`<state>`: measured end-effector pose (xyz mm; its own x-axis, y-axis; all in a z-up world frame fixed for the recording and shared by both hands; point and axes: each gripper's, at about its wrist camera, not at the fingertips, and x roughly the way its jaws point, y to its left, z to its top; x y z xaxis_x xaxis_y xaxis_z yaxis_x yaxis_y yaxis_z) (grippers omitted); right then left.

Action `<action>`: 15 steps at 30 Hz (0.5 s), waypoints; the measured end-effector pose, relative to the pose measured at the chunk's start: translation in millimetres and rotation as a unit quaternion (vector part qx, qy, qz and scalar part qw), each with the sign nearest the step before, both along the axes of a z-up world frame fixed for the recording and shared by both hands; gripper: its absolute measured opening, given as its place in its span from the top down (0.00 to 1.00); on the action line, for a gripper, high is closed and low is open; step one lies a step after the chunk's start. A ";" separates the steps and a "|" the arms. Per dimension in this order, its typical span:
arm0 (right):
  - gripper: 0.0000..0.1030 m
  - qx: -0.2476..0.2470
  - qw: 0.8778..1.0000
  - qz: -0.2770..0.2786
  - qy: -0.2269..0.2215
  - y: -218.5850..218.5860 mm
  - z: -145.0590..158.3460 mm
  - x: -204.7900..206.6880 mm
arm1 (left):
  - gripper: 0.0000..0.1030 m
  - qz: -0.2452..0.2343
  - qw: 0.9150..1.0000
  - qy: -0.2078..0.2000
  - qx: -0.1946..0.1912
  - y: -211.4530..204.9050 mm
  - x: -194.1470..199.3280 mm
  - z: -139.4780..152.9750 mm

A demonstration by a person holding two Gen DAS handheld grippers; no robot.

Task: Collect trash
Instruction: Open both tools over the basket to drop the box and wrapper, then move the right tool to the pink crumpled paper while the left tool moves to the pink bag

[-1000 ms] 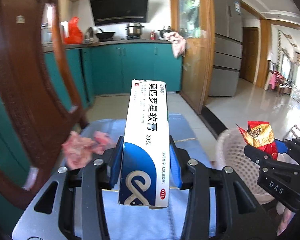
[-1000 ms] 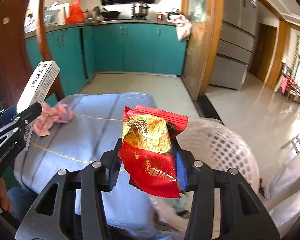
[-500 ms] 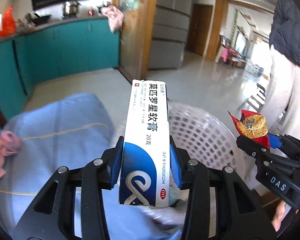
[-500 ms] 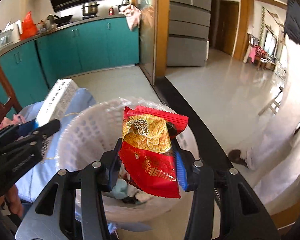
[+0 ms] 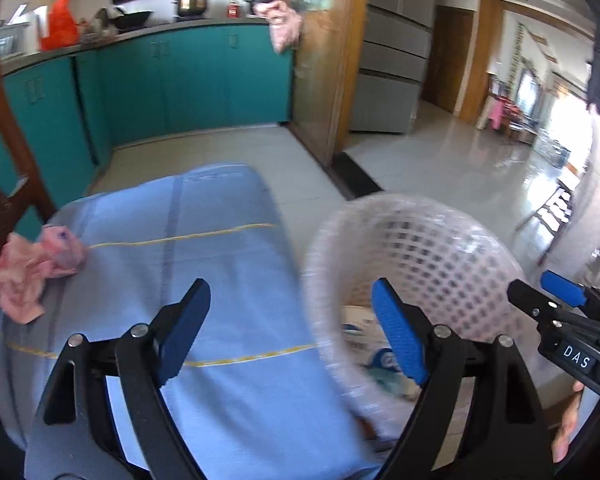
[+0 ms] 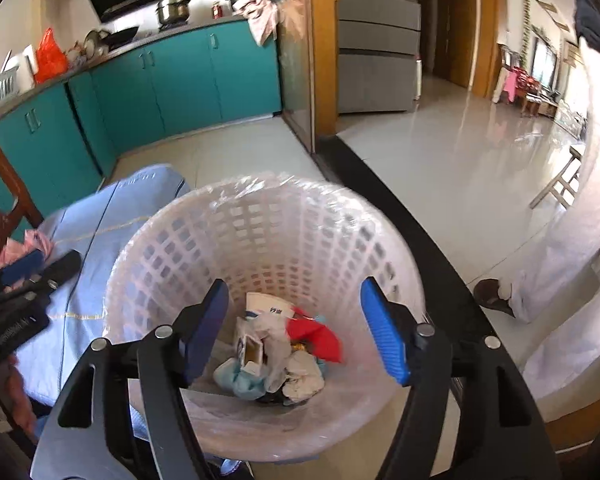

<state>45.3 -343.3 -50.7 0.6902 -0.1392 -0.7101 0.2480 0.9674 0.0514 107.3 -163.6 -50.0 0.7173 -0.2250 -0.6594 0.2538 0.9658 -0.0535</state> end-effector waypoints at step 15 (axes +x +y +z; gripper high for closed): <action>0.34 0.044 0.983 0.178 -0.013 160.6 10.6 81.8 | 0.19 0.114 0.992 -0.022 0.041 154.2 -69.1 5.7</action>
